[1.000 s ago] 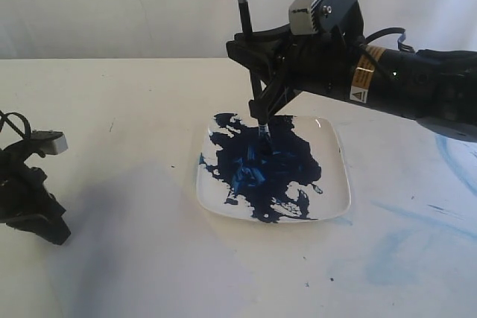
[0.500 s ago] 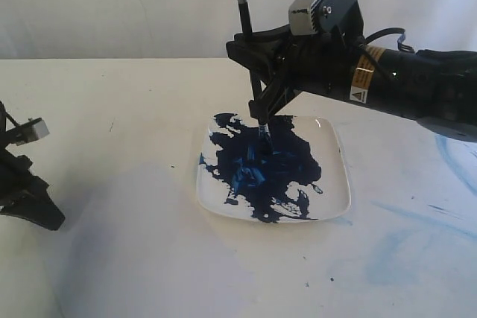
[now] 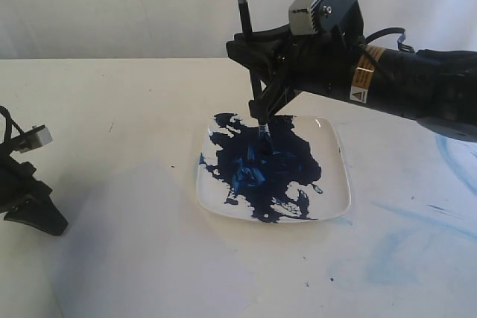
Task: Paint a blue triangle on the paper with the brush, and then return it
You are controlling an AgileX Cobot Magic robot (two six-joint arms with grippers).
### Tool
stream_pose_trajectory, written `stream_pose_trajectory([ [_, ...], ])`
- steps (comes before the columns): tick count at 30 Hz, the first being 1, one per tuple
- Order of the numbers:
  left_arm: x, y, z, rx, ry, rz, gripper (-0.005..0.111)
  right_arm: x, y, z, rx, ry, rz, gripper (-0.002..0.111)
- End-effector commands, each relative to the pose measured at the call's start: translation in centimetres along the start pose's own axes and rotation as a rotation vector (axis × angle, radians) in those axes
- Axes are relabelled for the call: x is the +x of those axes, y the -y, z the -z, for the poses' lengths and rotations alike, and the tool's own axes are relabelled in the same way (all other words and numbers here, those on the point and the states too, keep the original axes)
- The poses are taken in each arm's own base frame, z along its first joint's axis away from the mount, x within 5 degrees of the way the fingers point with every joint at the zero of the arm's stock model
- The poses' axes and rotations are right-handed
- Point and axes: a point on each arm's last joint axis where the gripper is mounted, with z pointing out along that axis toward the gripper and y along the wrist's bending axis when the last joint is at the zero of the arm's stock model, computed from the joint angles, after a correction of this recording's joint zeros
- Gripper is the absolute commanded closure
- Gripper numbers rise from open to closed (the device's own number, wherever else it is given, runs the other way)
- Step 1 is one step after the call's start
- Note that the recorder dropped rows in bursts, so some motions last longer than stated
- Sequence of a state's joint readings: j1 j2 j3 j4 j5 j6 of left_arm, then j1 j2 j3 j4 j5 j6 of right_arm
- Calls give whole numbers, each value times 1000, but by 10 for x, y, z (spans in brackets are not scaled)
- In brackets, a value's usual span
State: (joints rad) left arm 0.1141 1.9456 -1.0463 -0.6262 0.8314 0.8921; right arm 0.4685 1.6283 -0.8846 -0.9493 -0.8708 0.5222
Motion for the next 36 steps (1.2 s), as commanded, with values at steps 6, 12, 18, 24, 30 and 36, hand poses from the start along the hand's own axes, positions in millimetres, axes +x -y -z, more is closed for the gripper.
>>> stream_pose_trajectory([
  [6, 1, -1, -4, 29, -14, 10, 107, -3, -1, 1, -1, 11, 3, 108],
  [12, 4, -2, -4, 16, -38, -4, 107, -4, -1, 1, -3, 12, -78, 108],
  [18, 6, -4, -4, 1, -60, -16, 107, -7, -12, -5, -70, 71, -117, 108],
  [24, 6, -4, -4, 1, -60, -16, 107, -1, -42, -27, -152, 91, -113, 108],
  [30, 5, -4, -4, 0, -58, -15, 107, 0, -66, -48, -90, 153, -175, 108],
  [36, 5, -4, -4, -4, -53, -14, 107, 4, -90, -68, -118, 161, -195, 108],
])
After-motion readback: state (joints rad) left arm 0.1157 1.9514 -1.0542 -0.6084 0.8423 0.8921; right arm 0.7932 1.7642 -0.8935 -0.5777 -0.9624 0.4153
